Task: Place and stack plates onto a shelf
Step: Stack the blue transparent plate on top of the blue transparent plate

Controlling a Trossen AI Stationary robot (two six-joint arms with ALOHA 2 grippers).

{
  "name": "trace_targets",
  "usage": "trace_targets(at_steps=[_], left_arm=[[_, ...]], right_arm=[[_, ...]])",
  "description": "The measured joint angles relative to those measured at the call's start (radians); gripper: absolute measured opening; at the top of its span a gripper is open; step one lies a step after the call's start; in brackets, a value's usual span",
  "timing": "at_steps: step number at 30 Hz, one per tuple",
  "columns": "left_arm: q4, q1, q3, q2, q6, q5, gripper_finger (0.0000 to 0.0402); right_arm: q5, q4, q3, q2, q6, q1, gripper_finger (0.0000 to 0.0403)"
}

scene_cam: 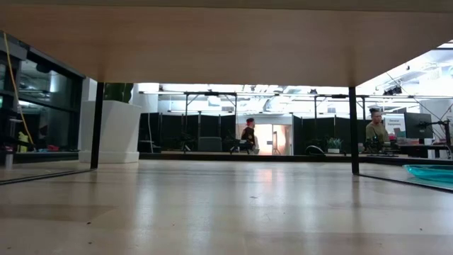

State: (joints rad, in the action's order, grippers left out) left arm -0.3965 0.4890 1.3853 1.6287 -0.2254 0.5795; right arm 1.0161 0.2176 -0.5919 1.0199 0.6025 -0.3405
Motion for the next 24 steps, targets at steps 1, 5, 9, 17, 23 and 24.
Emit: trace_targets(at_steps=[1,5,9,17,23,24], left_arm=[[-0.017,0.006,0.0,-0.029,0.036,-0.006,0.0136],[-0.008,0.031,-0.055,-0.161,0.154,-0.046,0.0136],[0.162,0.063,-0.224,-0.307,0.166,-0.051,0.0136],[0.826,0.04,-0.738,-0.585,0.07,-0.062,0.0136],[0.942,-0.211,-0.906,-0.729,0.156,-0.38,0.0136],[0.939,-0.269,-0.915,-0.739,0.179,-0.468,0.0136]], right_arm=[[0.0,0.0,0.0,0.0,0.0,0.0,0.0],[-0.002,-0.002,0.0,0.0,0.002,0.0,0.0],[-0.003,-0.004,0.0,0.0,0.022,0.0,0.0],[-0.004,-0.005,0.0,0.0,0.025,0.0,0.0],[0.013,-0.012,0.0,0.0,0.018,0.0,0.0],[0.025,-0.012,0.0,0.0,0.018,0.0,0.0]])
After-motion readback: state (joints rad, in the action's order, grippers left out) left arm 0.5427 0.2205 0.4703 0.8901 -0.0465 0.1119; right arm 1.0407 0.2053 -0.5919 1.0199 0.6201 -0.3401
